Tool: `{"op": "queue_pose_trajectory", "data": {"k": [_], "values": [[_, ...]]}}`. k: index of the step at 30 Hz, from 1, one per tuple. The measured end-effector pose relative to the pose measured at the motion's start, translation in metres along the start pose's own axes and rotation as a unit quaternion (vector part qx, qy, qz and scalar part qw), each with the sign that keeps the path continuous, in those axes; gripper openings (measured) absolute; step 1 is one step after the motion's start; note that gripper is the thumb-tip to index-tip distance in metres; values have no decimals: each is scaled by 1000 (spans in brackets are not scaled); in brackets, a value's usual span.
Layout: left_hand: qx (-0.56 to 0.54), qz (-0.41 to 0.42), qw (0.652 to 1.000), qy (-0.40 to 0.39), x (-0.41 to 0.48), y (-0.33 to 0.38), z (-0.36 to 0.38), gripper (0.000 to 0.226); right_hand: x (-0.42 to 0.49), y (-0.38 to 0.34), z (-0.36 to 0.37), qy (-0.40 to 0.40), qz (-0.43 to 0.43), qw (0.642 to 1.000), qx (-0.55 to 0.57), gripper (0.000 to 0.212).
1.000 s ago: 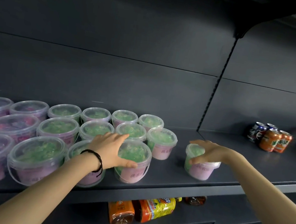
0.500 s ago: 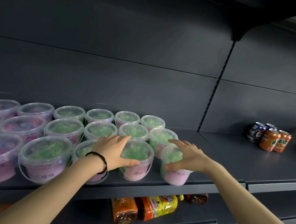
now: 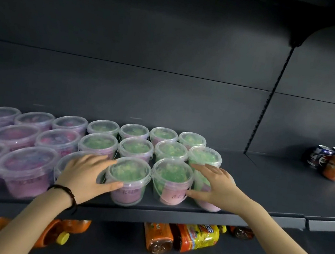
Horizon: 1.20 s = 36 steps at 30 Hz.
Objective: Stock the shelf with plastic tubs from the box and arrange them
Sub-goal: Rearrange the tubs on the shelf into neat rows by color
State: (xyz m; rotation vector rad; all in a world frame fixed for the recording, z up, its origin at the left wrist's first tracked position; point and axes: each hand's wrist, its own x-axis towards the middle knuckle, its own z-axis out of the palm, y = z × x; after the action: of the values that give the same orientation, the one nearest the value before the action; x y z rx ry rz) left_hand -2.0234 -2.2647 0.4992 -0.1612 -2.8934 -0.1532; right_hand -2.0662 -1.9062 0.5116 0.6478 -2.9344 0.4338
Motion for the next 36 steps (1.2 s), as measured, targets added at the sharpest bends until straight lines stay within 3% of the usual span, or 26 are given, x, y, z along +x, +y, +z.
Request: {"op": "queue_pose_trajectory", "data": {"k": [4,10,13,19,23,29,36], "values": [[2,20,999,-29,3,2,6,109,16,-23,9,-2,-24,1000,2,67],[-31,25,998,-53,9,0,5,118,29,-24,-7,-41,16,998,50,80],[-27,29,998,-56,9,0,6,112,62,-24,-11,4,57,993,103,68],[-23,21,999,-37,4,-1,11,106,127,-29,5,-84,120,988,48,58],[-34,23,999,-33,6,-2,11,104,143,-32,8,-73,113,991,10,46],[-41,18,999,-24,7,-3,14,96,143,-46,19,-14,162,987,7,53],[-70,13,997,-22,5,-3,12,92,146,-66,30,-15,238,967,-86,73]]}}
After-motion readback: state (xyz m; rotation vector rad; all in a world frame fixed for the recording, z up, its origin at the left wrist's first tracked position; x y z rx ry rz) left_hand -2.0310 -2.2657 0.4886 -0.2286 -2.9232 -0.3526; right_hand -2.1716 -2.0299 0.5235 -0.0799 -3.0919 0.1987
